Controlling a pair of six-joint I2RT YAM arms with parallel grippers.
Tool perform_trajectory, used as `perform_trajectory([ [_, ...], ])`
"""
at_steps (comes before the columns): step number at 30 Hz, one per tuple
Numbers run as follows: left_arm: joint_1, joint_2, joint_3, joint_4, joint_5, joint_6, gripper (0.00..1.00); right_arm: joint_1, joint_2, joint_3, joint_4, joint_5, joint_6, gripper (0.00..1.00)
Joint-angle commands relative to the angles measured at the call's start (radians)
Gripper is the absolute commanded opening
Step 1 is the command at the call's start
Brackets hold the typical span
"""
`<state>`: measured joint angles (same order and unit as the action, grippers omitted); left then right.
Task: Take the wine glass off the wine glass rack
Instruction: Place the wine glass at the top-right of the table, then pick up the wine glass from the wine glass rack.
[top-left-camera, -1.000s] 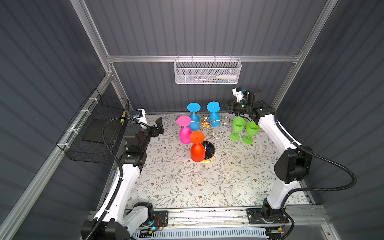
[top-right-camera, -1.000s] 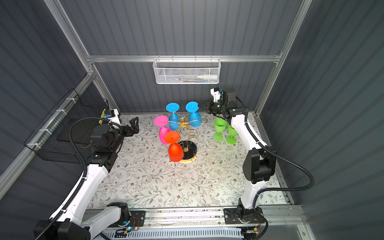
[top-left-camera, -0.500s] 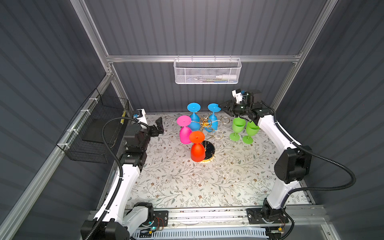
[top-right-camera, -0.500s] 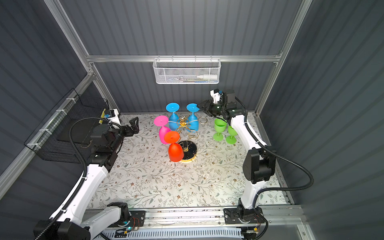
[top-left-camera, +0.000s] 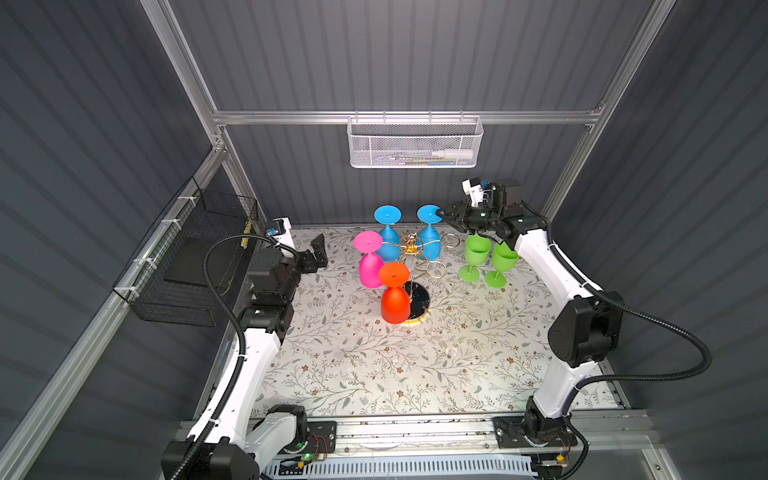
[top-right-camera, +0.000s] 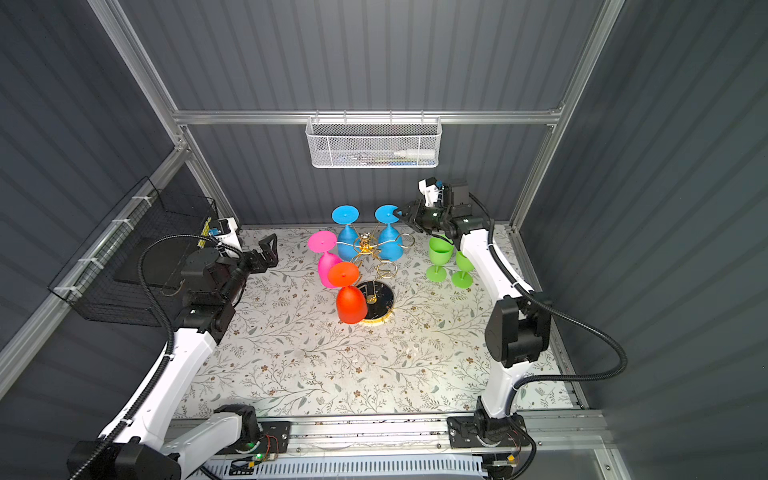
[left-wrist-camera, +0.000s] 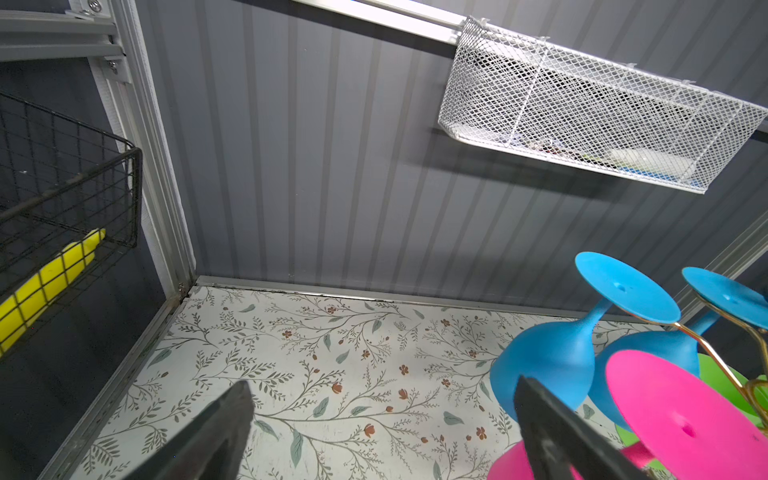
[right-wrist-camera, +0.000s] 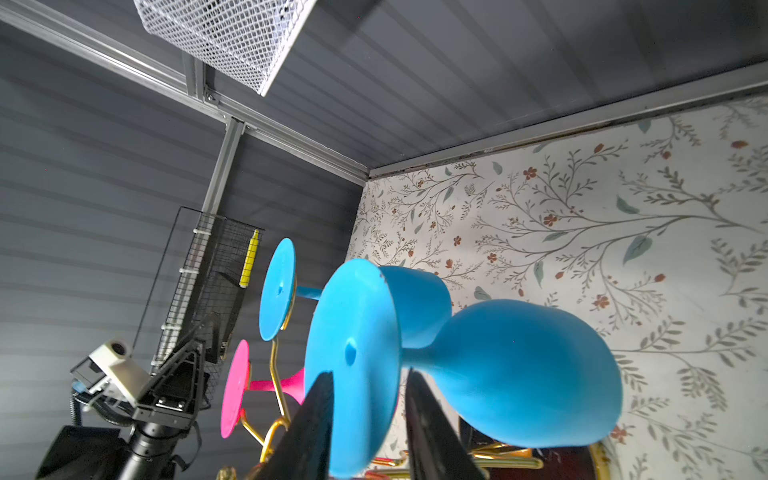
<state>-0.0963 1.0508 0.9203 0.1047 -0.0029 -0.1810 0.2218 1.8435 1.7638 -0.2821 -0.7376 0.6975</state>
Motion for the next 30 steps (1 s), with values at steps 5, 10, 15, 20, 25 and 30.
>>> perform_trajectory([
  [5, 0.006, -0.018, -0.011, -0.002, 0.003, 0.004, 1.00, 0.004, 0.022, 0.037, -0.009, -0.019, 0.002, 0.13],
  [10, 0.006, -0.021, -0.011, -0.002, 0.003, 0.004, 1.00, 0.004, 0.015, 0.026, 0.029, -0.042, 0.038, 0.06],
  [15, 0.006, -0.020, -0.011, -0.002, 0.003, 0.003, 1.00, 0.004, -0.002, 0.008, 0.059, -0.053, 0.063, 0.01],
  [20, 0.005, -0.022, -0.011, -0.002, 0.004, 0.004, 1.00, 0.002, -0.015, -0.020, 0.127, -0.083, 0.124, 0.00],
  [25, 0.006, -0.022, -0.011, -0.002, 0.003, 0.005, 1.00, 0.001, -0.018, -0.052, 0.216, -0.112, 0.198, 0.00],
  [30, 0.006, -0.023, -0.011, -0.002, 0.005, 0.003, 1.00, 0.001, -0.029, -0.068, 0.235, -0.115, 0.217, 0.00],
])
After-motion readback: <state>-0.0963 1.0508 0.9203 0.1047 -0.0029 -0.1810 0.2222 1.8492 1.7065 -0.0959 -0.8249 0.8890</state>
